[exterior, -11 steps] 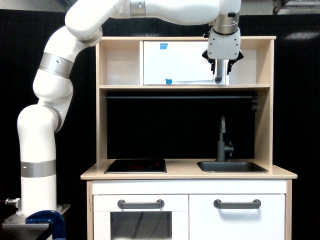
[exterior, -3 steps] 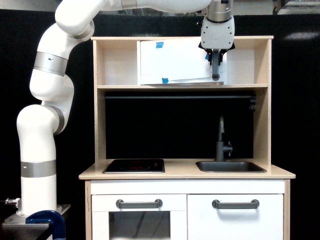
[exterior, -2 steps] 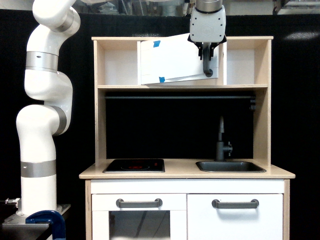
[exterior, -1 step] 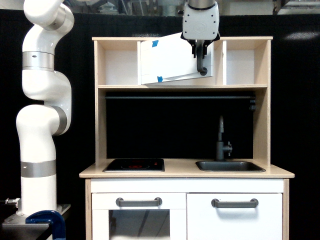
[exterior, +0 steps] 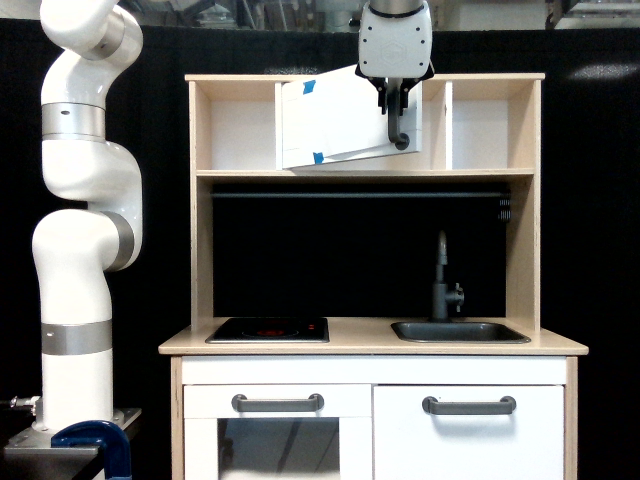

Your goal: Open the oven door

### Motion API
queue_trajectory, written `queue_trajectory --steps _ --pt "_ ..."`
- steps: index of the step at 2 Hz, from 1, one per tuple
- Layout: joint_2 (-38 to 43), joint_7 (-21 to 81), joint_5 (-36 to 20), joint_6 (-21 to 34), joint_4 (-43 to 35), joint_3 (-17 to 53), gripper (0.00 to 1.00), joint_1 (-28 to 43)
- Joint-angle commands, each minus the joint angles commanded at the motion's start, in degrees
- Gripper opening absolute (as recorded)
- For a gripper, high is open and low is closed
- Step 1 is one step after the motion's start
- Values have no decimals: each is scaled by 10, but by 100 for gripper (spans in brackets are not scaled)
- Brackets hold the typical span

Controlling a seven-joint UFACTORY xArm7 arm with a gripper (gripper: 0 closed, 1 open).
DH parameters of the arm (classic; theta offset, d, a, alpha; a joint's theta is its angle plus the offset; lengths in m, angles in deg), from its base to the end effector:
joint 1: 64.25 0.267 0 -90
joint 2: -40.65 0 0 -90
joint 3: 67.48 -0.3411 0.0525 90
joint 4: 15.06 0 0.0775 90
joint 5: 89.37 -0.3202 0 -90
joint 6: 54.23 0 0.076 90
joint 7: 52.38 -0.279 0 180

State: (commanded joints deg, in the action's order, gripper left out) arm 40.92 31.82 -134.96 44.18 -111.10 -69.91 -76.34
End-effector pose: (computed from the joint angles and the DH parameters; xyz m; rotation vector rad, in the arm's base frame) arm 0.4478 0.1318 0.5207 -1.8906 -1.6000 -0.7151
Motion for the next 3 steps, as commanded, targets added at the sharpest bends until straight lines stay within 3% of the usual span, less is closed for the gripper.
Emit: queue_trajectory --steps 1,3 --pt "0 2 -1 10 -6 6 100 -3" --pt "2 30 1 30 -2 27 100 -16"
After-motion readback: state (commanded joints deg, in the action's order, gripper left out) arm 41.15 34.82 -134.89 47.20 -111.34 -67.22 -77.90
